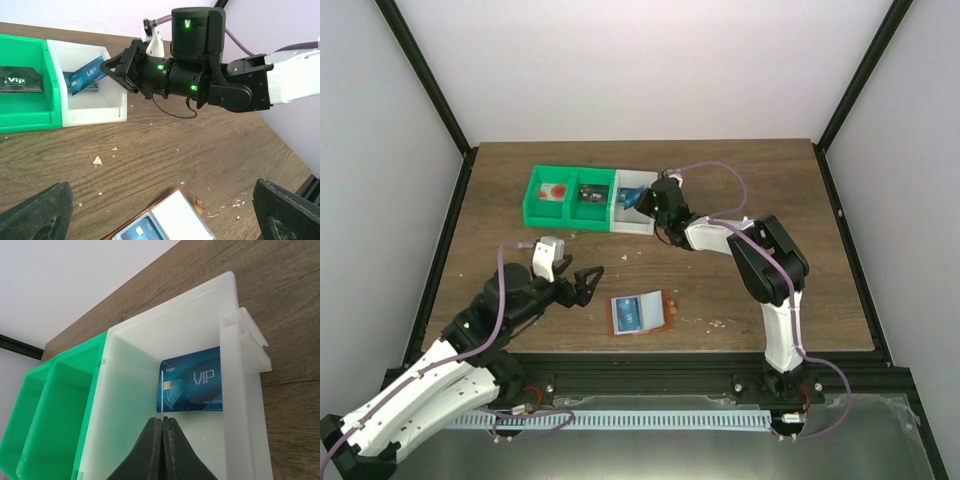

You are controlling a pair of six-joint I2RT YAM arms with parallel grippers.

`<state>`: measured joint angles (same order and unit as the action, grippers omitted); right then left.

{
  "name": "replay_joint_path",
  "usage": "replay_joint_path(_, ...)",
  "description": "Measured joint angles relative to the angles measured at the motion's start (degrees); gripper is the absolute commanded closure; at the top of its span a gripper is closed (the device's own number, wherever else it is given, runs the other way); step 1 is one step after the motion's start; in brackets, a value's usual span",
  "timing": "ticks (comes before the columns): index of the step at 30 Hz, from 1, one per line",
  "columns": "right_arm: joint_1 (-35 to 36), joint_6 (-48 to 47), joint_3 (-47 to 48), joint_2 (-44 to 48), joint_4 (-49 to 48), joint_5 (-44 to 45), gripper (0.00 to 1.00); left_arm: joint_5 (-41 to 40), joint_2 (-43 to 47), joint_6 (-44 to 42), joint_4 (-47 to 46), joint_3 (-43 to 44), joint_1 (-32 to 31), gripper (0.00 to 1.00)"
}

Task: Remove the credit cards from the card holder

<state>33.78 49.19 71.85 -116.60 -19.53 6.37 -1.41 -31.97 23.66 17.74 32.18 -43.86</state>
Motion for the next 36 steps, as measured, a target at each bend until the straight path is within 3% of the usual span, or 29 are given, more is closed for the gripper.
replay_joint_path(14, -1.38, 1.09, 0.11, -1.68, -6.29, 0.61, 1.0, 0.0, 2.21, -0.15, -0.07, -0.09, 0.0, 0.0)
replay_joint_path(36, -2.1, 3.13, 9.92, -9.64, -2.43, -1.88, 0.99, 1.68, 0.31, -0.59, -0.48, -0.15, 0.0, 0.0)
